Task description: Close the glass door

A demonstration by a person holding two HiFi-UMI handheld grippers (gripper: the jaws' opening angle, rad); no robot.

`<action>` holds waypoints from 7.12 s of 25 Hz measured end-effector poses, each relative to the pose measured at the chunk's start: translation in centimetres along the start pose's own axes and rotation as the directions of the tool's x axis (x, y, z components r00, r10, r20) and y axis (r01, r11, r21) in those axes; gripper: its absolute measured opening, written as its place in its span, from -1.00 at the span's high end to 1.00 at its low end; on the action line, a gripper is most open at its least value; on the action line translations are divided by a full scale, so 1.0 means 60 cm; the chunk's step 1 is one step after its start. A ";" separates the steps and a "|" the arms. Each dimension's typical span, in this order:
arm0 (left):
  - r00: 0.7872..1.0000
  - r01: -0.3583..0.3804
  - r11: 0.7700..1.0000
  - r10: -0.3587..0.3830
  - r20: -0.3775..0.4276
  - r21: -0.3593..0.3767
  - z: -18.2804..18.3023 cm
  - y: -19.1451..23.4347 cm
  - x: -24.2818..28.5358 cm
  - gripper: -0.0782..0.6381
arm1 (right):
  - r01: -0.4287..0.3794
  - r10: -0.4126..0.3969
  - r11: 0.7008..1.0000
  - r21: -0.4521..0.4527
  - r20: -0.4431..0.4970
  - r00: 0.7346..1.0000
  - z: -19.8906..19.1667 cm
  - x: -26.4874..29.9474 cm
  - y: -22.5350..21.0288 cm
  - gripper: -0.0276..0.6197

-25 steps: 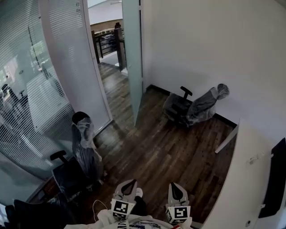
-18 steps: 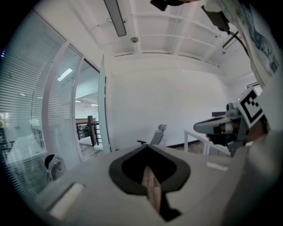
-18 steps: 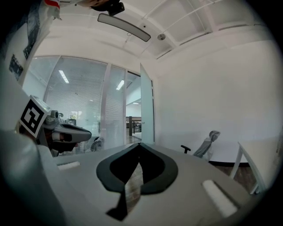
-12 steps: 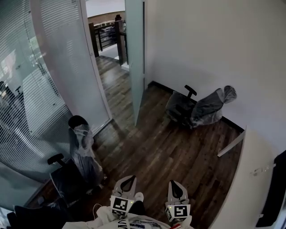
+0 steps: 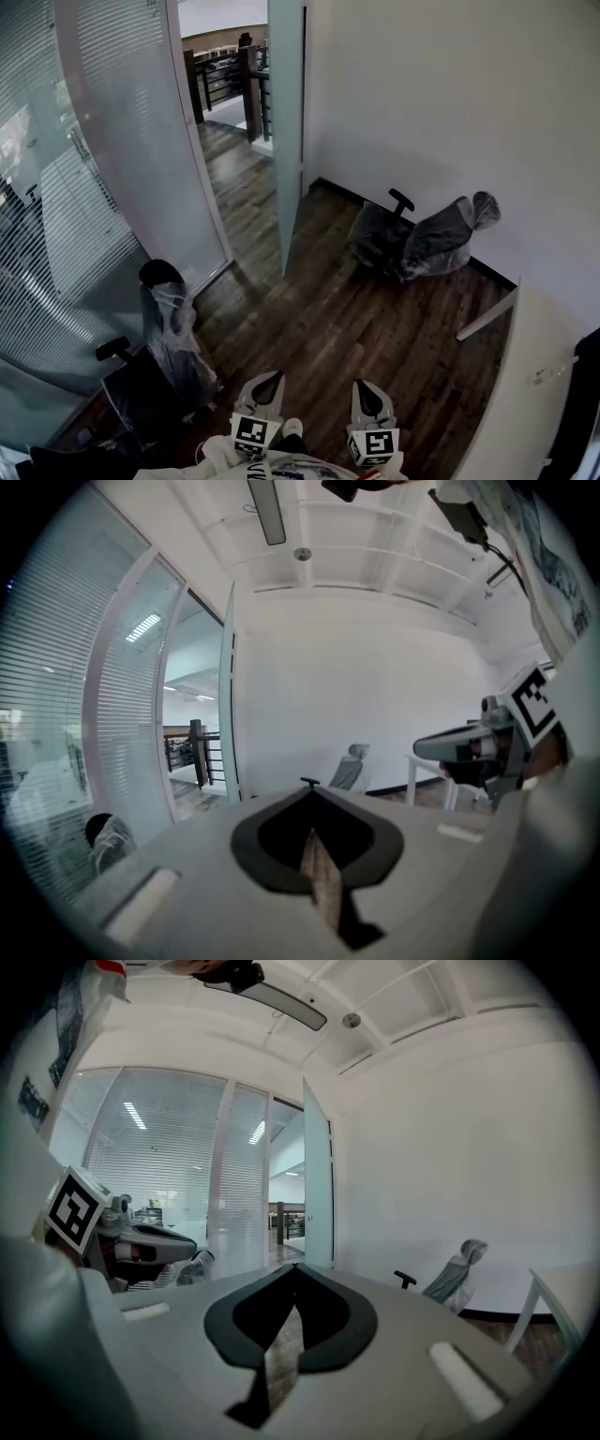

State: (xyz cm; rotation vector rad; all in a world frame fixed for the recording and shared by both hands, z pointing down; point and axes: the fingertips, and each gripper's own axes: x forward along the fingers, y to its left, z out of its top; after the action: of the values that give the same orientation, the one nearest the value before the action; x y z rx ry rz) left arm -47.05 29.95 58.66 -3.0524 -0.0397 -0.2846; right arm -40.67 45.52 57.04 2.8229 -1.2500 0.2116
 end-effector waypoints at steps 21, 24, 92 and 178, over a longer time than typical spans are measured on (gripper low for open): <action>0.998 0.066 0.998 -0.066 -0.014 -0.001 -0.003 0.039 0.092 0.77 | 0.066 -0.066 0.998 -0.012 -0.017 0.998 0.005 0.060 -0.037 0.90; 0.997 0.074 0.997 -0.074 -0.025 0.005 0.000 0.019 0.125 0.77 | 0.079 -0.079 0.997 0.006 -0.027 0.997 -0.002 0.062 -0.073 0.90; 0.985 -0.164 0.986 0.164 -0.059 0.007 0.121 0.063 0.691 0.77 | -0.192 0.193 0.981 0.022 -0.061 0.979 0.022 0.550 -0.505 0.90; 0.584 -0.810 0.577 0.779 -0.229 -0.104 0.139 0.573 1.016 0.77 | -0.824 0.808 0.564 -0.053 -0.170 0.564 0.130 1.365 -0.423 0.90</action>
State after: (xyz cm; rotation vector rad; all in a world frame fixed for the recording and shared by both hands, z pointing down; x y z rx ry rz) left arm 15.51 -2.54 59.33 -2.8112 1.4265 -0.4631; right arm 33.36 1.77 61.38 1.8382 -2.3466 0.3096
